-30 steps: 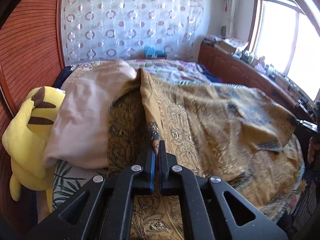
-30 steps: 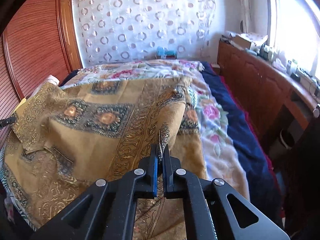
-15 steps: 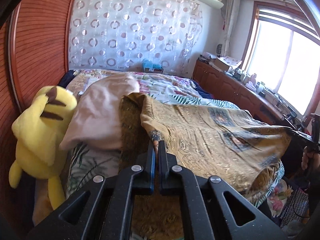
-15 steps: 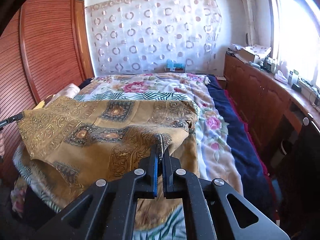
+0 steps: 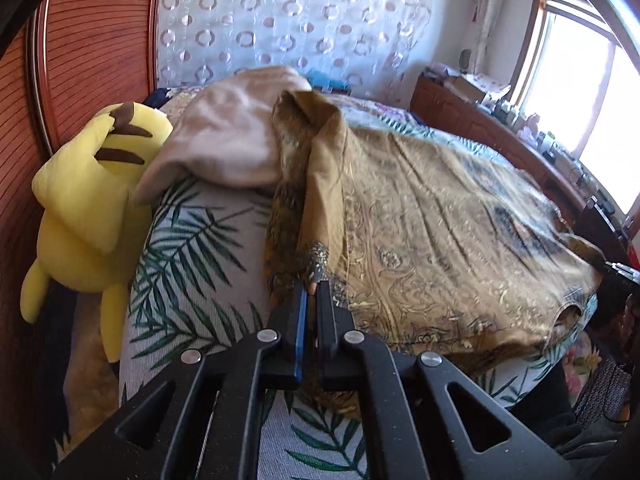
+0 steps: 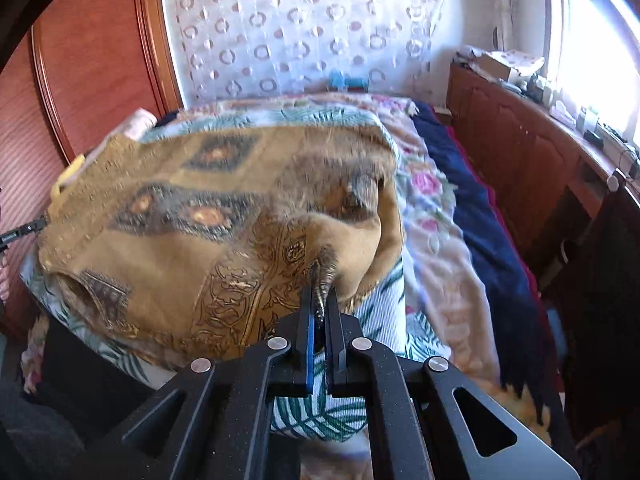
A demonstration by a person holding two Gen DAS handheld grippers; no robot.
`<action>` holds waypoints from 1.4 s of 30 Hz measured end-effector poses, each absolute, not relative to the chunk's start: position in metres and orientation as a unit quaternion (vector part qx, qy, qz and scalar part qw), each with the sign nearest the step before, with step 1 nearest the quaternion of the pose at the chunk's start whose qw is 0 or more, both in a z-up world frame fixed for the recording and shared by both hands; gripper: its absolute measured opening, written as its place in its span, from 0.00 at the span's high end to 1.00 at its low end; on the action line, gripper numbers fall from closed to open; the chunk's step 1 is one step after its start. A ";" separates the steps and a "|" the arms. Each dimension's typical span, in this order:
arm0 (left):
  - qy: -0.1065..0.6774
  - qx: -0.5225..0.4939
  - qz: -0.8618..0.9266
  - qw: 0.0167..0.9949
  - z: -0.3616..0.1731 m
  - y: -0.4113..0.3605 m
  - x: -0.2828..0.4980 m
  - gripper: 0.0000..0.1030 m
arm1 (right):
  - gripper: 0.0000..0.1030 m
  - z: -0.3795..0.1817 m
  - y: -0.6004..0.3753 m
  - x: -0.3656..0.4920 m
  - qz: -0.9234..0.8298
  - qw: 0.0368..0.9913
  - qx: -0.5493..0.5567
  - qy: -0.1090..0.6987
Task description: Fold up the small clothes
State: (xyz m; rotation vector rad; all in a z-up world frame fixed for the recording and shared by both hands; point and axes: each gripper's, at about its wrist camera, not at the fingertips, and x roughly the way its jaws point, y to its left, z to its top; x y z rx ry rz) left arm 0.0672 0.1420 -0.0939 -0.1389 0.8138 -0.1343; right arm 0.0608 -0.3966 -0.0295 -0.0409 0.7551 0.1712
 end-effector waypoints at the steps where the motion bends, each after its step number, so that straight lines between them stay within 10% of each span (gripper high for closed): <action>1: 0.398 -0.064 -0.063 0.913 -0.095 0.141 0.067 0.97 | 0.97 -0.030 -0.396 0.063 0.084 0.926 -0.019 0.368; 18: 0.409 -0.034 -0.052 0.910 -0.106 0.131 0.067 0.80 | 0.88 -0.019 -0.380 0.048 0.084 0.941 -0.030 0.326; 20: 0.412 -0.028 -0.050 0.909 -0.104 0.130 0.066 0.60 | 0.84 -0.018 -0.379 0.047 0.083 0.943 -0.034 0.321; 29: 0.386 -0.031 -0.061 0.920 -0.080 0.132 0.058 0.32 | 0.70 -0.014 -0.370 0.039 0.096 0.950 -0.041 0.296; 42: 0.418 -0.070 -0.044 0.905 -0.107 0.144 0.092 0.32 | 0.59 -0.035 -0.334 0.061 0.149 0.938 -0.055 0.309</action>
